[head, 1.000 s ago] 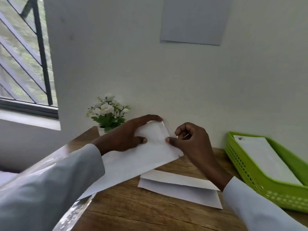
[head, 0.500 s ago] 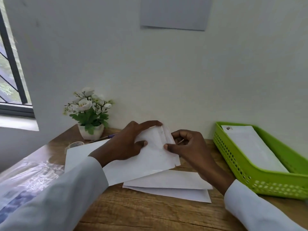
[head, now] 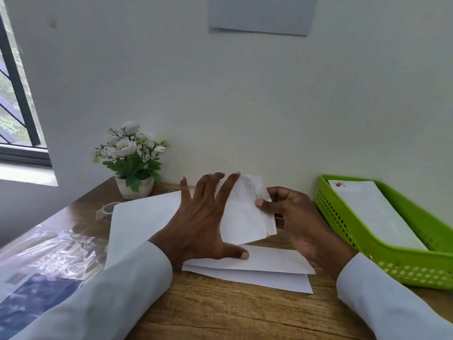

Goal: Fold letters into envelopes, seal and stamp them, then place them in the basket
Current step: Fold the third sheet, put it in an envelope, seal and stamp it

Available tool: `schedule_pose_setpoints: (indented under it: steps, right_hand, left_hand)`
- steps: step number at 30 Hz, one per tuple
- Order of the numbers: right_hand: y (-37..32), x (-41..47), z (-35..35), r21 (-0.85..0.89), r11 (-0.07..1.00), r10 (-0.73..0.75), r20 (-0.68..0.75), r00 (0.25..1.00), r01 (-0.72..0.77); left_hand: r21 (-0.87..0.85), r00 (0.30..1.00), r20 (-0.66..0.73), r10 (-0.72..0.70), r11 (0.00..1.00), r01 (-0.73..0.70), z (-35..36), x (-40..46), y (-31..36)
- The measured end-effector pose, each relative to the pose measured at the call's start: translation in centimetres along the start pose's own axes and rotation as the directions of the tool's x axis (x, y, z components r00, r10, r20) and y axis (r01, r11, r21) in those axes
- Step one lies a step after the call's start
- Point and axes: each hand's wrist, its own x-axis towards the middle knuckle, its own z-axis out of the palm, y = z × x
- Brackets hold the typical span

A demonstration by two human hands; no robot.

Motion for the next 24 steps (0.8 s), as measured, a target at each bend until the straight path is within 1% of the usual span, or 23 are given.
schedule_pose_setpoints:
  steps: [3,8,13,16,18,20,22,24]
  right_hand:
    - [-0.1,0.1,-0.2,-0.008,1.000,-0.001,0.008,1.000,0.001]
    - [-0.6,-0.2,-0.2,-0.082,0.994,-0.065,0.033,0.997,0.068]
    - [-0.7,-0.6,0.4,-0.114,0.989,-0.087,0.058,0.994,0.094]
    - [-0.5,-0.9,0.8,-0.246,0.953,-0.180,0.006,0.984,0.176]
    - [-0.3,-0.9,0.9,-0.367,0.900,-0.270,-0.051,0.961,0.234]
    - [-0.1,-0.9,1.1,-0.435,0.860,-0.340,-0.098,0.935,0.267]
    - [-0.1,-0.9,1.2,-0.436,0.860,-0.345,-0.114,0.932,0.264]
    - [-0.1,-0.9,1.3,-0.382,0.896,-0.288,-0.109,0.951,0.227]
  left_hand:
    - [0.073,0.998,-0.061,0.023,0.997,-0.018,0.0,0.0,-0.3]
    - [0.178,0.988,-0.133,0.073,0.983,-0.049,0.1,0.0,-0.8]
    - [0.194,0.983,-0.154,0.100,0.979,-0.069,0.4,-0.1,-0.9]
    - [0.201,0.980,-0.159,0.117,0.976,-0.084,0.4,-0.1,-0.7]
    - [0.201,0.977,-0.170,0.131,0.975,-0.096,0.4,-0.2,-0.5]
    - [0.204,0.976,-0.174,0.134,0.974,-0.098,0.4,-0.2,-0.4]
    - [0.214,0.975,-0.176,0.134,0.972,-0.095,0.4,-0.2,-0.3]
    - [0.221,0.975,-0.176,0.134,0.971,-0.093,0.3,-0.2,-0.3]
